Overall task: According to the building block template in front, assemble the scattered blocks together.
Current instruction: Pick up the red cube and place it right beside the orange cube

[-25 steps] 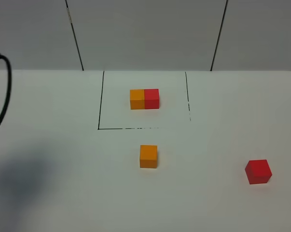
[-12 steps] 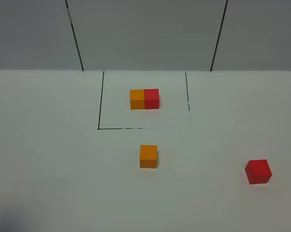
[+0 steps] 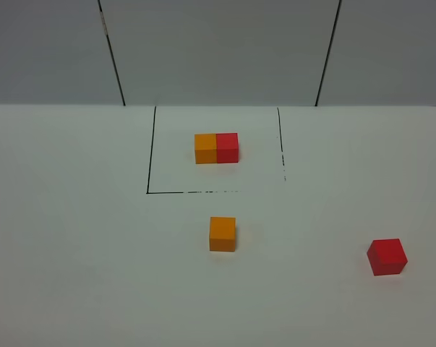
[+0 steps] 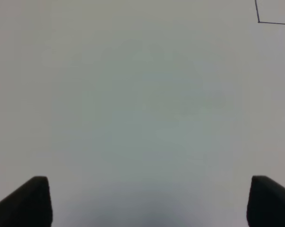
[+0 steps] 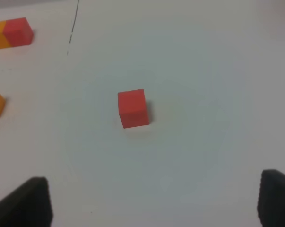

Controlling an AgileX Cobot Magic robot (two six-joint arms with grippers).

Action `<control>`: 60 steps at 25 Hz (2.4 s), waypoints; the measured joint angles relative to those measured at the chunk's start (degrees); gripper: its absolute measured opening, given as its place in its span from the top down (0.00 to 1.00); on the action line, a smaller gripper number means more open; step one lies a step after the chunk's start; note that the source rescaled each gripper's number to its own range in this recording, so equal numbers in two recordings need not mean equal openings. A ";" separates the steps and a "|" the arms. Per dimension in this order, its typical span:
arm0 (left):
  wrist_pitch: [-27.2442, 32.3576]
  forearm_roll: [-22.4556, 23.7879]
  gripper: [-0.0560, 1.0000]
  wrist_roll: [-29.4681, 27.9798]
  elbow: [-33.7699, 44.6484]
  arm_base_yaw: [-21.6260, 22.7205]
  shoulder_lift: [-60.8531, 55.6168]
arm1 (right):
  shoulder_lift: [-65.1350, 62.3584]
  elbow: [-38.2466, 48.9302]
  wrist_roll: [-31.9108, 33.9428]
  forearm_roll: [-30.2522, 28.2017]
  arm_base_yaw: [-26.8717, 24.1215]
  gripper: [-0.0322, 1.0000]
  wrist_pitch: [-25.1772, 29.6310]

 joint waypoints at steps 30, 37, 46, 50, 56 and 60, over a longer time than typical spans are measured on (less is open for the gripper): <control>-0.02 -8.30 0.31 8.57 3.44 0.00 -10.08 | 0.00 0.00 0.00 0.00 0.00 0.25 0.00; -0.02 -8.25 0.31 8.57 3.44 0.00 -10.34 | 0.00 0.00 0.00 0.00 0.00 0.25 0.00; -0.02 -8.24 0.31 8.57 3.44 0.00 -10.34 | 0.00 0.00 0.00 0.00 0.00 0.25 0.00; -0.02 -8.24 0.31 8.57 3.44 0.00 -10.34 | 0.00 0.00 0.00 0.00 0.00 0.25 0.00; -0.02 -8.24 0.31 8.57 3.44 0.00 -10.34 | 0.00 0.00 0.00 0.06 0.00 0.25 0.00; -0.02 -8.24 0.31 8.57 3.44 0.00 -10.34 | 1.59 -0.22 0.00 0.31 0.00 0.20 0.12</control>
